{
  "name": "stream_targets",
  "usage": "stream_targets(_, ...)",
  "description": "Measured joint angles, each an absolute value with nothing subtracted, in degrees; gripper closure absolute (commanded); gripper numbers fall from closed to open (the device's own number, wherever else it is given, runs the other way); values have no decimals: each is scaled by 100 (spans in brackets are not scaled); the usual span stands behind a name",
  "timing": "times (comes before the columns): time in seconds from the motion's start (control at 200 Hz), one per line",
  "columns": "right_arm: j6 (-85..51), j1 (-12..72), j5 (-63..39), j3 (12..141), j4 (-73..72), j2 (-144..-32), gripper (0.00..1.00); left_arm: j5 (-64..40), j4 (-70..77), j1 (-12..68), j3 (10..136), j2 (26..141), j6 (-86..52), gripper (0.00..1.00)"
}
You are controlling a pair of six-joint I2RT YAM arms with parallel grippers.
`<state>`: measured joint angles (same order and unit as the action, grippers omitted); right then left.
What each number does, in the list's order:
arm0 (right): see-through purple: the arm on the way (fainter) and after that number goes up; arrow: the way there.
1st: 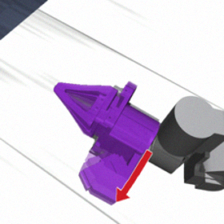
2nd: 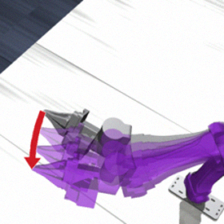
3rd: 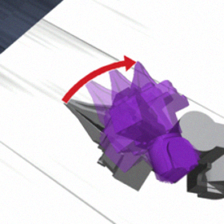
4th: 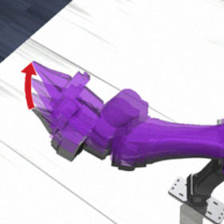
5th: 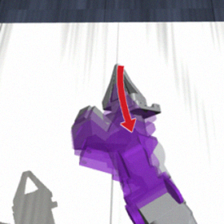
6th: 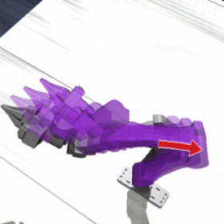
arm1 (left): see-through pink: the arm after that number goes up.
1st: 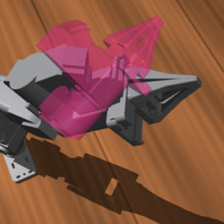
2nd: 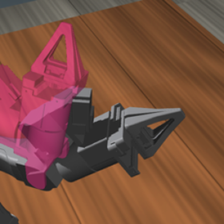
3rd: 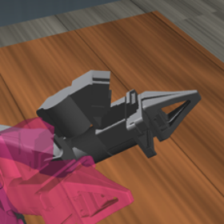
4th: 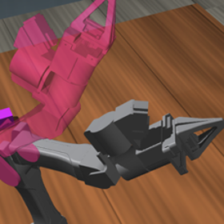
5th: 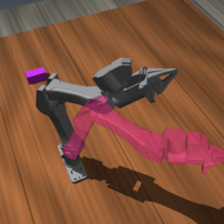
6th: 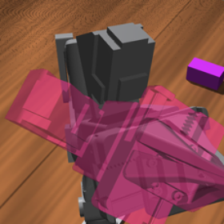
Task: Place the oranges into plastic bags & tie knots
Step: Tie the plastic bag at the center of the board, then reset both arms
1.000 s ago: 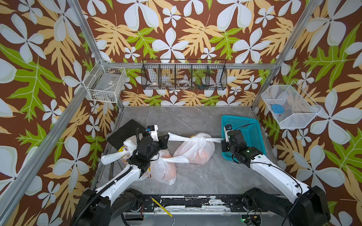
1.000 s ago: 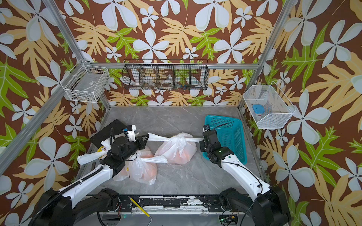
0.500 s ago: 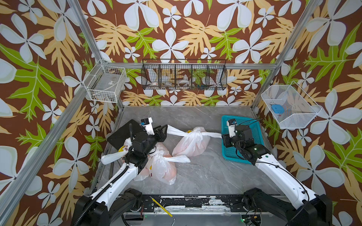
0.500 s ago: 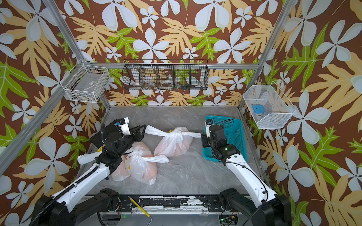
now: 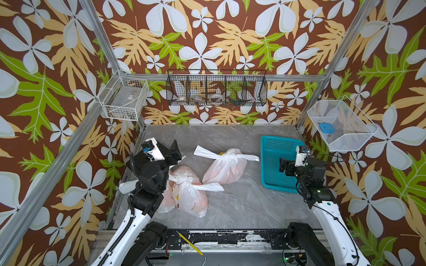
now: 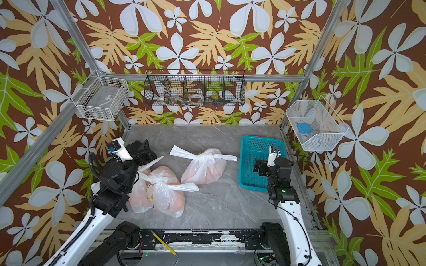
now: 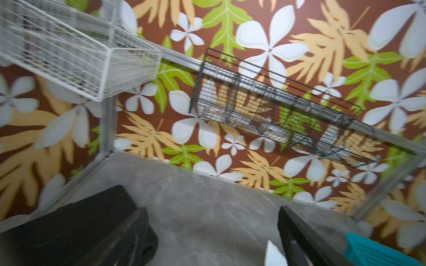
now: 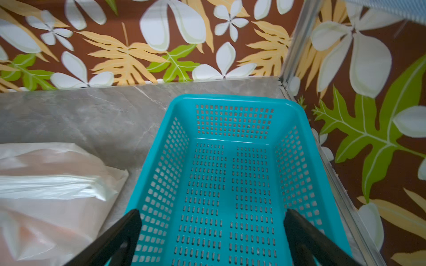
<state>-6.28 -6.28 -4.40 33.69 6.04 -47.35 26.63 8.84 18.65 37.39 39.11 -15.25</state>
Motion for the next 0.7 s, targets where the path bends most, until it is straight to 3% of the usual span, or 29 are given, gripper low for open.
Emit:
stream_targets(0.165, -746, -735, -290, 2331, -819, -5065, 1, 3387, 659, 1059, 3133, 3135, -1323, 7)
stream_targets(0.355, -843, -744, -257, 1732, -2598, -6031, 1, 2794, 624, -106, 2825, 3157, -1402, 7)
stream_targets(0.701, -1004, -637, -257, 1109, -5570, -7697, 0, 2226, 2023, -259, 1474, 3704, -1542, 3)
